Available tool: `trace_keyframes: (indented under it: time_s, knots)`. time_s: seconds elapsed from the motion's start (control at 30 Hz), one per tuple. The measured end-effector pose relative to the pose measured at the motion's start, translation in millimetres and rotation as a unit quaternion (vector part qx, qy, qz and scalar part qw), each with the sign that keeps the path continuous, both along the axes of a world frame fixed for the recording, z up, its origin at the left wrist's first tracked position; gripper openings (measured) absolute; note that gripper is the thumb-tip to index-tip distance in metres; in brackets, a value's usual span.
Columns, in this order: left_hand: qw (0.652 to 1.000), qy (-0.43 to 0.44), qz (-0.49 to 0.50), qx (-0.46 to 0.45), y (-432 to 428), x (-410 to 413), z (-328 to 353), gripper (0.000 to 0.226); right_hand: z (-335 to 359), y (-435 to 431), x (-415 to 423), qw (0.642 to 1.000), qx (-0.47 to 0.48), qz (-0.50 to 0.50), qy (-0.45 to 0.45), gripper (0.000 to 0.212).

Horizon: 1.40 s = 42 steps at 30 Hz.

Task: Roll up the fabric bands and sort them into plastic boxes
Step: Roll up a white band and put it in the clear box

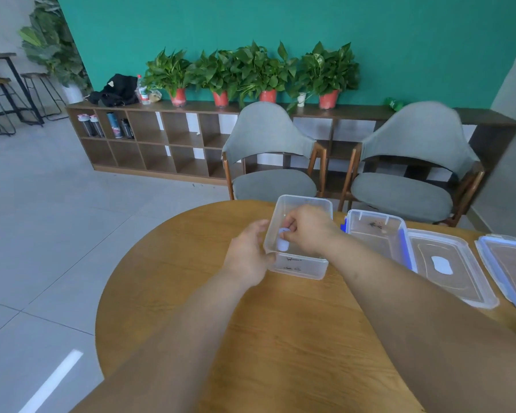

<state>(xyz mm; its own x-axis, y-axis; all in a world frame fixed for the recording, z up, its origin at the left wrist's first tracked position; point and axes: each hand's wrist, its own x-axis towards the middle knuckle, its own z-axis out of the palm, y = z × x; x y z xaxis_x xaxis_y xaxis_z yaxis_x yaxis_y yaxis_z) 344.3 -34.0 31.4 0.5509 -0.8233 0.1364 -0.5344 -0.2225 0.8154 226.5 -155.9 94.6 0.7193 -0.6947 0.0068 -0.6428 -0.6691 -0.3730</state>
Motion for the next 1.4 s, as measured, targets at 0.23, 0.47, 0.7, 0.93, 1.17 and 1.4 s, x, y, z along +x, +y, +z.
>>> trace_keyframes:
  time_s: [0.23, 0.47, 0.7, 0.93, 1.17, 1.4]
  knots:
    - [1.000, 0.013, 0.014, -0.019, -5.7, -3.8, -19.6, 0.070, -21.1, 0.6, 13.0, 0.998, 0.040, 0.006, 0.049, 0.019]
    - [0.999, -0.021, 0.018, -0.035, -3.8, -12.1, -17.6, 0.069, -9.0, 6.1, 22.7, 0.991, 0.082, 0.003, 0.107, 0.020]
    - [0.999, -0.011, 0.023, -0.027, -3.8, -11.4, -16.4, 0.072, -6.7, 5.9, 21.0, 0.987, 0.127, 0.002, 0.100, 0.021]
    - [0.999, 0.003, 0.025, -0.028, -1.6, -13.6, -15.7, 0.073, -7.7, 0.0, 20.8, 0.980, 0.171, -0.013, 0.100, 0.021]
    - [0.999, -0.008, 0.028, -0.024, -2.6, -11.7, -17.5, 0.069, -12.3, -0.9, 28.8, 0.976, 0.183, -0.042, 0.114, 0.016]
    - [0.999, -0.032, 0.037, -0.004, -6.3, -10.0, -18.4, 0.074, -5.0, 0.7, 23.7, 0.966, 0.239, -0.030, 0.096, 0.008]
